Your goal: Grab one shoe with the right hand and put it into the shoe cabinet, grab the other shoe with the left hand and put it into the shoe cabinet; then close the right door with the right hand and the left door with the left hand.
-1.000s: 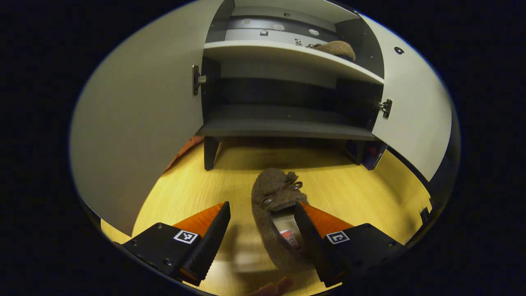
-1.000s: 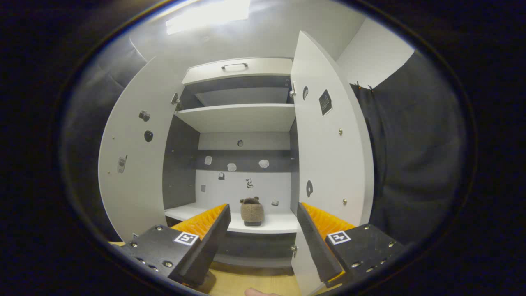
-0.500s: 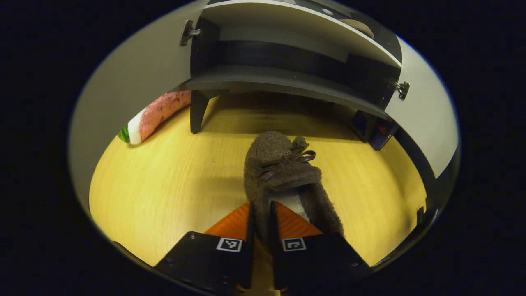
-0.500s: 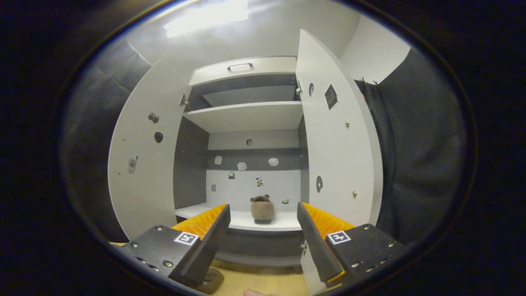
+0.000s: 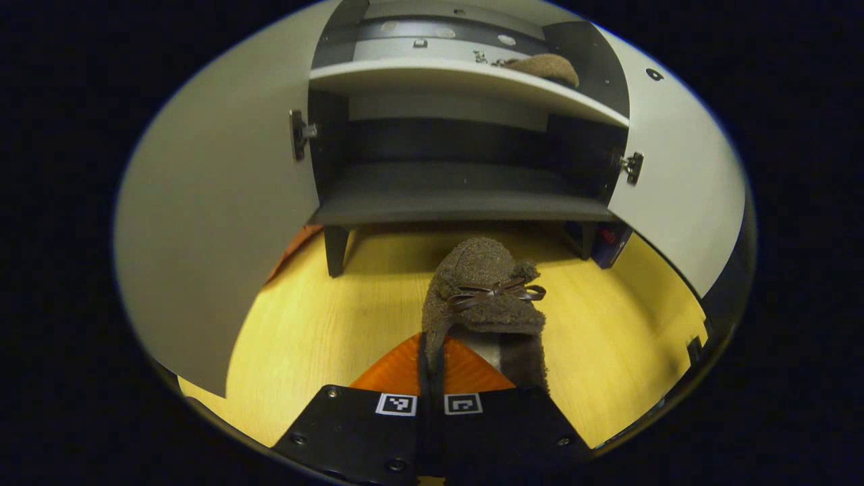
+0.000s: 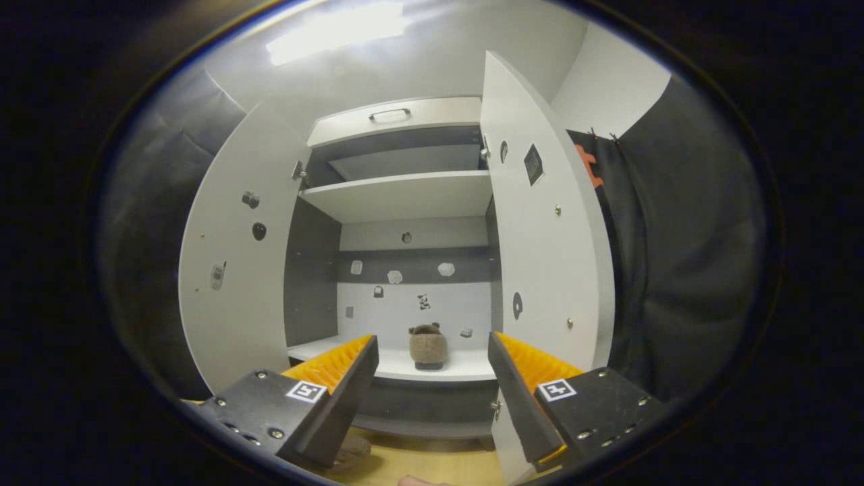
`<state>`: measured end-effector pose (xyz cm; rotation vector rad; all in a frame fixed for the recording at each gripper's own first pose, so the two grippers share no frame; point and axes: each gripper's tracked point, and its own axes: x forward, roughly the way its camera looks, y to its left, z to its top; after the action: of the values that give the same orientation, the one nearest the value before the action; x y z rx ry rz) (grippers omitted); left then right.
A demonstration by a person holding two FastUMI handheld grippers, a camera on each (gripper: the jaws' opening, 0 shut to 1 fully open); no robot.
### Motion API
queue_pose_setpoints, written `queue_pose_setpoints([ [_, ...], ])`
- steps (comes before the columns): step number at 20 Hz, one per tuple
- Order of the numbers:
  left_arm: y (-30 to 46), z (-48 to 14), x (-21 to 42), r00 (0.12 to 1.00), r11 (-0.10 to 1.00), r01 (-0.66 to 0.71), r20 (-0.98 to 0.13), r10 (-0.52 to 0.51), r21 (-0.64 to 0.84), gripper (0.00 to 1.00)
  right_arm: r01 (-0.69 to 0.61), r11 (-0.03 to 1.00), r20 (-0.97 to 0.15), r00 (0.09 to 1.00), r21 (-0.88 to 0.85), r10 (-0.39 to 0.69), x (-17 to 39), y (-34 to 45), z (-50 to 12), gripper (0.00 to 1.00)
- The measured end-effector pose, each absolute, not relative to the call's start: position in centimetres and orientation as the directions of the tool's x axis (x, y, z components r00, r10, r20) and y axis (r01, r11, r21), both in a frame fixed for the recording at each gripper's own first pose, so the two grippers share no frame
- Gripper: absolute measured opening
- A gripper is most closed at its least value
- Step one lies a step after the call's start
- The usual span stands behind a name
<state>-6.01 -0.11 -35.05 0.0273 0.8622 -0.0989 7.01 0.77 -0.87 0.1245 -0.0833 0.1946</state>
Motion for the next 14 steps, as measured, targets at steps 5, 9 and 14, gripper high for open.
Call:
queue_pose_setpoints([
  [5, -1.5, -27.9, -2.4, 0.770, 0.995, 0.099, -0.632, -0.090, -0.021, 0.01, -0.214, 0.972, 0.112, 0.973, 0.100, 0.203, 6.6, 0.7, -0.3, 0.98],
  [9, -2.8, -21.8, 1.1, 0.854, 0.994, 0.103, -0.510, -0.104, -0.031, 0.00, -0.220, 0.973, 0.115, 0.970, 0.064, 0.212, 6.6, 0.7, -0.3, 0.98],
  [14, -3.0, -14.3, 7.6, 0.932, 0.997, 0.040, -0.358, -0.060, -0.064, 0.00, -0.232, 0.972, 0.110, 0.968, 0.046, 0.225, 6.7, 1.1, -1.3, 0.98],
])
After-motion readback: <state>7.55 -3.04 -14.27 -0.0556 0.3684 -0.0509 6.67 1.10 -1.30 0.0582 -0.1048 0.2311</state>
